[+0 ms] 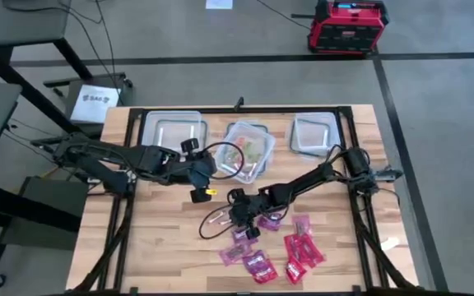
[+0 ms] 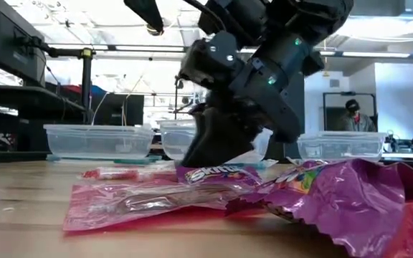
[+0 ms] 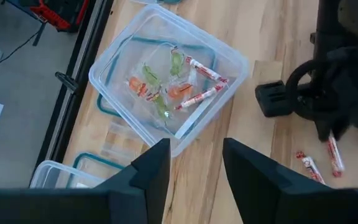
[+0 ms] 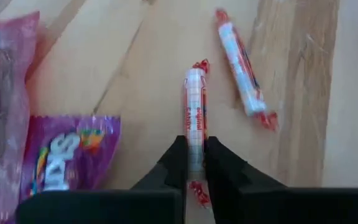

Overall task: Sort candy
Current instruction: Put the right white candy into the center transparent bin

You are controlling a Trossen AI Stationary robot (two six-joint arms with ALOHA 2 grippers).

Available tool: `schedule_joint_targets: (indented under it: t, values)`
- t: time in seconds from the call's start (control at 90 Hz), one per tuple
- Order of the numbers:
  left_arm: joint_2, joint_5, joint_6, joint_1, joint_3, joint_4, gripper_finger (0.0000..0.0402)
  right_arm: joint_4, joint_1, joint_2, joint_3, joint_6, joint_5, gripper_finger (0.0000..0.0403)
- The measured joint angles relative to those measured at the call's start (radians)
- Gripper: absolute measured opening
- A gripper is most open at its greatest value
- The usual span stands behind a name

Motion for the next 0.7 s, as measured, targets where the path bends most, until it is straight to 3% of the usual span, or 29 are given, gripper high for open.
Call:
schedule_joint_targets:
  t: [0.344, 0.567, 0.7]
  values:
    - [0.000, 0.000, 0.003, 0.000, 0.000, 0.004, 0.0133, -0.311, -0.100, -0.357, 0.005, -0.075, 0.329, 0.0018]
    - [0.000, 0.002, -0.003, -0.002, 0.000, -0.001, 0.0133, -0.329, -0.252, -0.390, 0.005, 0.089, 0.321, 0.0078]
    - [0.000, 0.006, -0.004, -0.005, 0.000, -0.003, 0.0134, -0.336, -0.274, -0.390, 0.005, 0.108, 0.202, 0.0115]
